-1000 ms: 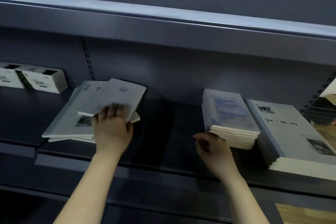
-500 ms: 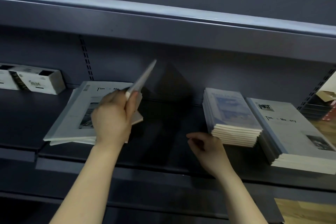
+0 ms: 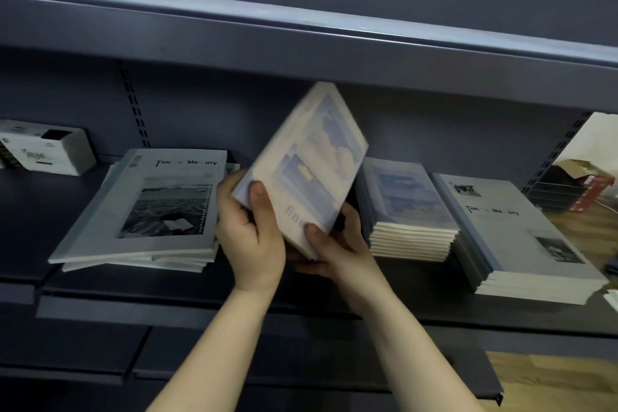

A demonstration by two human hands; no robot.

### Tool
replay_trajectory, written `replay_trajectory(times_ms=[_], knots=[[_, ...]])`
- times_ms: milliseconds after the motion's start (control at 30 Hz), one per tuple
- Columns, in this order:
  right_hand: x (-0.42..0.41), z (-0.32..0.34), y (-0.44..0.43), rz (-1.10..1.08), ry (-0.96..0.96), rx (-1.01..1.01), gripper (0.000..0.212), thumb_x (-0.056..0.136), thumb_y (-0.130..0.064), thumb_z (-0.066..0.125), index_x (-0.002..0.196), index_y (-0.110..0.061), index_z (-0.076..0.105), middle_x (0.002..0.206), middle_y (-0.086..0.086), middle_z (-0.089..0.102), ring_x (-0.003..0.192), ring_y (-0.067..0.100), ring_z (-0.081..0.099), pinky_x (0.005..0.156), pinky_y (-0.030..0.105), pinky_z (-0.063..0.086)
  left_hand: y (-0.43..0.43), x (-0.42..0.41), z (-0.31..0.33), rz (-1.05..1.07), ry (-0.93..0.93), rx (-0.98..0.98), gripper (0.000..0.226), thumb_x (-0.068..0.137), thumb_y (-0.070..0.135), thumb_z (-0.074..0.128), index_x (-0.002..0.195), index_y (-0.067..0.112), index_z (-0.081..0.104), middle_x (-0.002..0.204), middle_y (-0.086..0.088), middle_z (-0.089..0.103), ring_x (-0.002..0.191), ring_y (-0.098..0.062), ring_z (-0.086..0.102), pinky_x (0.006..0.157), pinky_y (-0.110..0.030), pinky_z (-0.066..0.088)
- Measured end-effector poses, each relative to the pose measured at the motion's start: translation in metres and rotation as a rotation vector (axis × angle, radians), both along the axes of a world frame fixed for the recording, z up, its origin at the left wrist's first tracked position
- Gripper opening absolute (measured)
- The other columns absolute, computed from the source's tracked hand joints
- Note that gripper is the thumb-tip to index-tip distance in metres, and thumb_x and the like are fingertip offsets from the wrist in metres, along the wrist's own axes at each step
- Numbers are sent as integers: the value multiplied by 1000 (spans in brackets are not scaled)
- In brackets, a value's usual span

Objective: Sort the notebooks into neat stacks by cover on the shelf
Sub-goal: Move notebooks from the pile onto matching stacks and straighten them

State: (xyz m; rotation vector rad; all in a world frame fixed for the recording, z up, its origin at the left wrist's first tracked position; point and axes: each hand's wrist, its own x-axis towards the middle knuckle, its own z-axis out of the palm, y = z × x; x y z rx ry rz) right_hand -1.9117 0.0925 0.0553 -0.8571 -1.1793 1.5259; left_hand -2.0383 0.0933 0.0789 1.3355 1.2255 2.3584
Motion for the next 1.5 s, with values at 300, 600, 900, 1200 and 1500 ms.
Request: replay_trajectory(times_ms=[300,600,900,1200,1500], knots=[[41,18,3,-243,-15,170,58,80,-20,74,125,-38,42,114,5,67,73,33,70,54,30,53,0,5,-18,-168,216,-109,19,90,41,53,97,23,49,80,18,61,61,-8,61,51,-32,53],[104,50,12,-490,-226,226,41,88,1,63,123,-18,49,105,13,69,66,20,70,44,21,50,9,1,-43,-321,583,-390,24,89,48,48,104,34,60,88,22,66,81,6,62,67,-12,49],[171,47,28,-633,-662,66,35,88,-12,66,118,-21,51,99,2,66,74,13,67,48,24,54,14,1,-80,-267,952,-670,21,95,35,47,111,31,61,107,11,63,98,-9,57,85,-31,46],[172,23,41,-840,-1145,168,38,80,-27,74,108,-3,64,100,20,69,84,31,60,56,25,31,19,12,-85,-223,1076,-706,23,95,35,46,113,32,61,117,15,54,112,-9,46,98,-34,34],[165,12,41,-880,-1273,290,19,86,-30,69,86,-11,67,88,15,66,85,35,61,64,31,39,19,12,-91,-200,1086,-706,24,95,34,47,113,31,62,121,17,53,115,-9,44,97,-29,31]])
